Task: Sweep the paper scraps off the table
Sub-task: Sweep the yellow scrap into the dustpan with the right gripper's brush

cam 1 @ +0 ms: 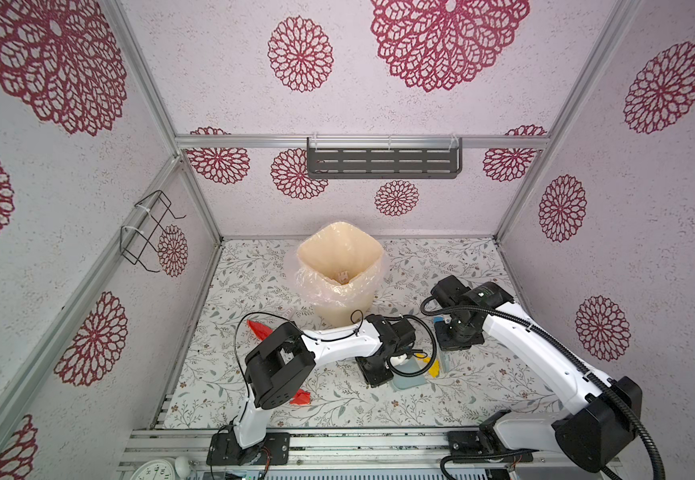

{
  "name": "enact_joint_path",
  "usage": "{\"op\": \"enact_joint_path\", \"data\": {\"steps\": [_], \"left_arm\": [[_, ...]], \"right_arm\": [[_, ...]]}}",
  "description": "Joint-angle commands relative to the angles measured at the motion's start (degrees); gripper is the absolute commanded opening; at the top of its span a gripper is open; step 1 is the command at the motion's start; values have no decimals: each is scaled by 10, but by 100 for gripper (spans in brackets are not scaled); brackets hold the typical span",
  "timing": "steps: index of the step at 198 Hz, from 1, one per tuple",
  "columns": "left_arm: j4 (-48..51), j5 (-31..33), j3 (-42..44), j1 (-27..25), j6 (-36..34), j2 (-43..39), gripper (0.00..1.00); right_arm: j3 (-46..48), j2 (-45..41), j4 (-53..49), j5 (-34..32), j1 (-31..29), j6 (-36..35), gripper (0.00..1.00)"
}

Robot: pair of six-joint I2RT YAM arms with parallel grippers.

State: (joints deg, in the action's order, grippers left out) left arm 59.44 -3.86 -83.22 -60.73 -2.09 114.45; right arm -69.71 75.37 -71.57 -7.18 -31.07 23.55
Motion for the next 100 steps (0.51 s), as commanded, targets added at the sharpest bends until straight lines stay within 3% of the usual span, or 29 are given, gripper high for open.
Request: {"op": "enact_joint_path", "data": {"steps": [1, 68, 100], "left_arm": [[-11, -4, -6, 5, -7, 3, 0], [-16, -6, -4, 7, -5, 0, 0], [-20, -7, 0, 10, -3, -3, 0]], "right_arm": [[1, -1, 6, 26, -3, -4, 0], [-36, 2, 28, 120, -37, -5, 0], [-54, 4, 19, 130, -48, -3, 0]]}}
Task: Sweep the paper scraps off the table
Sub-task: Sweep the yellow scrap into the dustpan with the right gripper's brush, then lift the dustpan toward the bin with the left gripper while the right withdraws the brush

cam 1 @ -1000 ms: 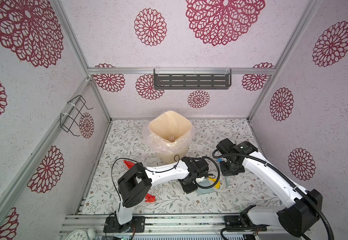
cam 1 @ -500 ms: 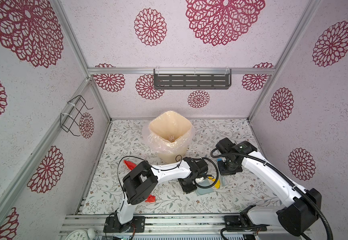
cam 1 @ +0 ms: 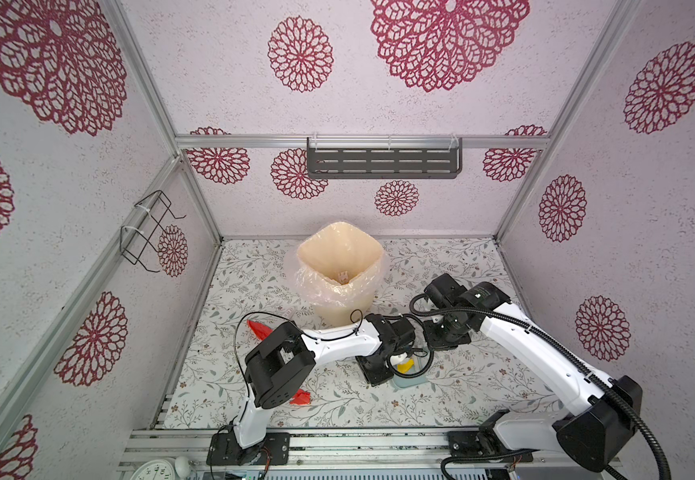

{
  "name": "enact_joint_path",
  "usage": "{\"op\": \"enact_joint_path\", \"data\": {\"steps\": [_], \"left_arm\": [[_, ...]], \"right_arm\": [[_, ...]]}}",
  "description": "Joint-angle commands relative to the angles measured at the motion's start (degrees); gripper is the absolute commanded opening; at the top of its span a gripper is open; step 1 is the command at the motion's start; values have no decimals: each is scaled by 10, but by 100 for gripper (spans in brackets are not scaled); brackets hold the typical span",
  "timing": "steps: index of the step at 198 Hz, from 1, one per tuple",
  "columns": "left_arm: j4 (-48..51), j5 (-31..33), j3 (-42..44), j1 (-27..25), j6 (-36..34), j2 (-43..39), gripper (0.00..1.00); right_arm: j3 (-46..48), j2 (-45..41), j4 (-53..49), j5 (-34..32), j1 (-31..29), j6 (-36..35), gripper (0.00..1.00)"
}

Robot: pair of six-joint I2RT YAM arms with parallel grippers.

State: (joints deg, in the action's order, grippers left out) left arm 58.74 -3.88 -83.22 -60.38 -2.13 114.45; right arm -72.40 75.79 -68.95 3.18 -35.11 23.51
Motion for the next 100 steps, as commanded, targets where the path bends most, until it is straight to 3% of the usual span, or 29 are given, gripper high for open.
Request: {"op": "enact_joint_path", "data": {"steps": [1, 43, 100], "left_arm": [[-13, -6, 0, 6, -2, -3, 0], [-33, -2, 19, 9, 5, -13, 0], [-54, 9, 34, 11, 23, -74, 0]], "right_arm": [[-27, 0, -8, 25, -7, -3, 0], [-58, -13, -61, -30, 8, -23, 0], [-66, -54, -65, -25, 95, -44, 0]]}}
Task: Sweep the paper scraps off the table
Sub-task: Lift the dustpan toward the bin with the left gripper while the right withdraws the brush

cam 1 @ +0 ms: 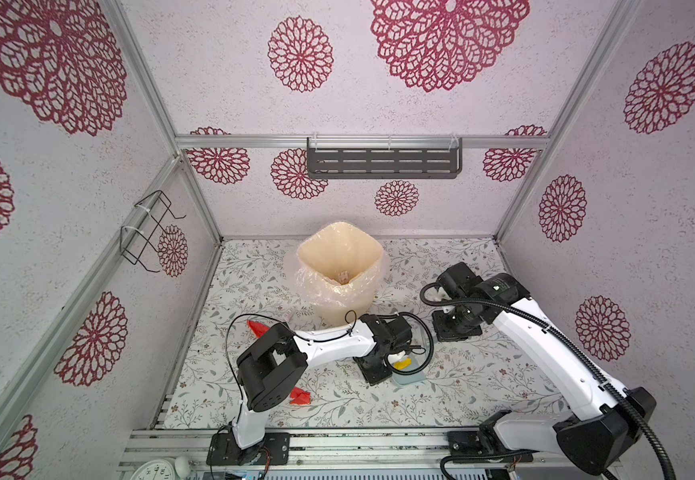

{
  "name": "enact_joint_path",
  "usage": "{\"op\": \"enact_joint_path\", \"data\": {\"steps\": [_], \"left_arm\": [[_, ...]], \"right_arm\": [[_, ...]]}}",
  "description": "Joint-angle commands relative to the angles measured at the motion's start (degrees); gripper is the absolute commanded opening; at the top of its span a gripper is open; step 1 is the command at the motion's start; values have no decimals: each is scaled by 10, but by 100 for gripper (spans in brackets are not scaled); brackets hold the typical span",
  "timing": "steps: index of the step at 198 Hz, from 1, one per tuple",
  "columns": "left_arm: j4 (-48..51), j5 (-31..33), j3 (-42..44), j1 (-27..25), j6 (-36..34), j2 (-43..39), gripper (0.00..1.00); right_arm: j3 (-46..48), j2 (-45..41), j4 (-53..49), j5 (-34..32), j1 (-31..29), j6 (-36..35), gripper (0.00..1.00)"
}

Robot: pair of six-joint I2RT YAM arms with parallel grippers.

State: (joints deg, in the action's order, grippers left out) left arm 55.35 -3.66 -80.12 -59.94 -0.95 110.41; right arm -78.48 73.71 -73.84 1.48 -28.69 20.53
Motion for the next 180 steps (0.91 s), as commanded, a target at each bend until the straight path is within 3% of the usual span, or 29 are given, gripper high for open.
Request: {"op": "enact_joint_path", "data": {"steps": [1, 84, 180], "left_arm": [[-20, 7, 3, 6, 11, -34, 0], [51, 40, -43, -16, 73, -134, 0], [260, 107, -269, -46, 167, -173, 0]], "right_arm": [[-4, -34, -14, -7, 32, -15, 0], [80, -94, 62, 36, 94, -15, 0], [140, -144, 102, 84, 118, -16, 0]]}}
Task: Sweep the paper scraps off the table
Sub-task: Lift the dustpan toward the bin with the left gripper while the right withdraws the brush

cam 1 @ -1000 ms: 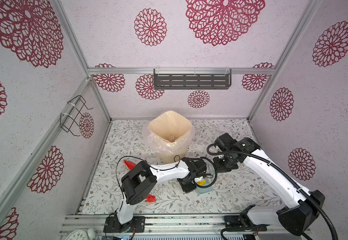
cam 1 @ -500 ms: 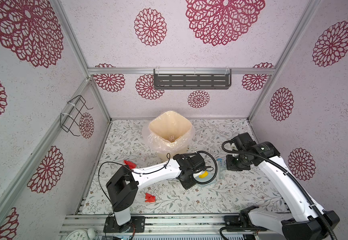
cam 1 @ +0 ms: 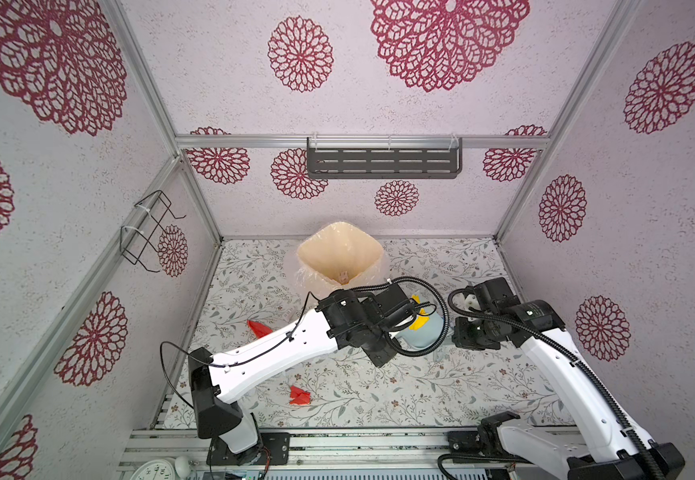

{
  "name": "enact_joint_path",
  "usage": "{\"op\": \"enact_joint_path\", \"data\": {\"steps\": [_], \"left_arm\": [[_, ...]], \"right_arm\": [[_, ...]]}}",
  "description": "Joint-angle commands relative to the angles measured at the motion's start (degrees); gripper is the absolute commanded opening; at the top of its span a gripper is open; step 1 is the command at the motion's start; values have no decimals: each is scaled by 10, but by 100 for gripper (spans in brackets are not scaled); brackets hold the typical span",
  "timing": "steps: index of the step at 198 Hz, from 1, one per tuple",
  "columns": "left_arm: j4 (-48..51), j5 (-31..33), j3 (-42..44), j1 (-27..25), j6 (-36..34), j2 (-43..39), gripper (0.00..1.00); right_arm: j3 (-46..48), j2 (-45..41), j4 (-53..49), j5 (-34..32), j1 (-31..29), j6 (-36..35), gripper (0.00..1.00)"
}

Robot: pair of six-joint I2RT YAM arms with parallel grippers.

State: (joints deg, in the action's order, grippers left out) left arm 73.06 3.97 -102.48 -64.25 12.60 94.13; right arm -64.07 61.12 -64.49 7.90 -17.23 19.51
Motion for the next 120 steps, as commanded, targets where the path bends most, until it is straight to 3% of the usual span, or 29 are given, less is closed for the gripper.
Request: {"op": "enact_joint_path", "data": {"steps": [1, 56, 120], "left_arm": [[85, 33, -48, -2, 33, -10, 0], [192, 87, -159, 32, 66, -5, 0], [238, 135, -189, 136, 86, -21, 0]], "right_arm": [[-4, -18, 8, 19, 4, -5, 0], [-9, -22, 9, 25, 7, 0, 0], [-27, 4, 16, 33, 10, -12, 0]]}}
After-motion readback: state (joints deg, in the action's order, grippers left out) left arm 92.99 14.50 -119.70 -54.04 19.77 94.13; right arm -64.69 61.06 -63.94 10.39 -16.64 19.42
